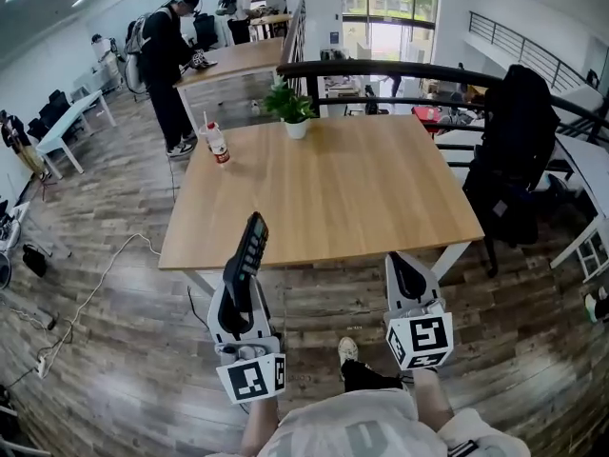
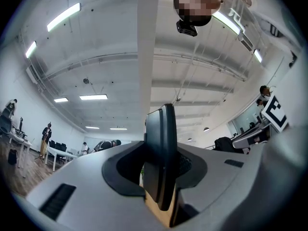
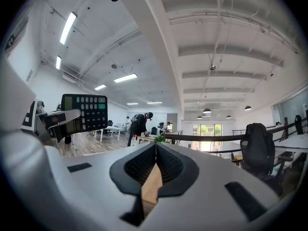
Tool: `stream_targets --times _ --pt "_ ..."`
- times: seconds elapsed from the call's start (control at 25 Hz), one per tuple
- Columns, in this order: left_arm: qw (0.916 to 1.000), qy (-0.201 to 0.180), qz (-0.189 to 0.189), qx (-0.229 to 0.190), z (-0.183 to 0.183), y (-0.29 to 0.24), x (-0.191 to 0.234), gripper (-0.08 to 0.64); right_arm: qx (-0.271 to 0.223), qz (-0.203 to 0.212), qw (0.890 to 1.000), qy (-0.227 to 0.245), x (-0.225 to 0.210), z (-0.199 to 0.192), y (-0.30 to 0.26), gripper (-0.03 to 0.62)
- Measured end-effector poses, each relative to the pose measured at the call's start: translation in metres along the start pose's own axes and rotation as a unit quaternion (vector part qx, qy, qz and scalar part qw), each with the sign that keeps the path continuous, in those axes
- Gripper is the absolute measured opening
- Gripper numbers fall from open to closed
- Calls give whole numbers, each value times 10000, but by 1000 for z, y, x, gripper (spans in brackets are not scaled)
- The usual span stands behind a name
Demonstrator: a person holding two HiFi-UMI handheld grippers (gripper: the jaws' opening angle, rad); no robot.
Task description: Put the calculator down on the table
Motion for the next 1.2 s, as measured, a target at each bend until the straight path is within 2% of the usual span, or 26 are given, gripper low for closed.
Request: stream_targets --times 0.24,0.4,0.68,0.96,1.2 --pt "9999 -80 118 60 -38 -60 -7 115 74 275 9996 19 -26 -13 -73 18" --pt "9997 -83 158 140 -57 -96 -14 115 112 497 9987 26 -43 -18 -107 18" --pt "9992 -281 257 103 -82 -148 -18 115 188 650 9976 -171 -72 -42 -158 18" --pt "9985 -368 289 273 -114 -187 -27 115 189 655 9972 -314 -103 -63 -199 18" --pt "9982 -363 194 436 -126 -203 -30 115 330 551 9969 -450 -115 -78 -212 18"
Point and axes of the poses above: the fingertips, and each gripper's own axes: y backward along the fingers, x to its left, z out of its top, the point moved 8 cm from there along y, backward along the fingers, and after that the axes turned 14 degrees about -x, right-handed, at the moved point
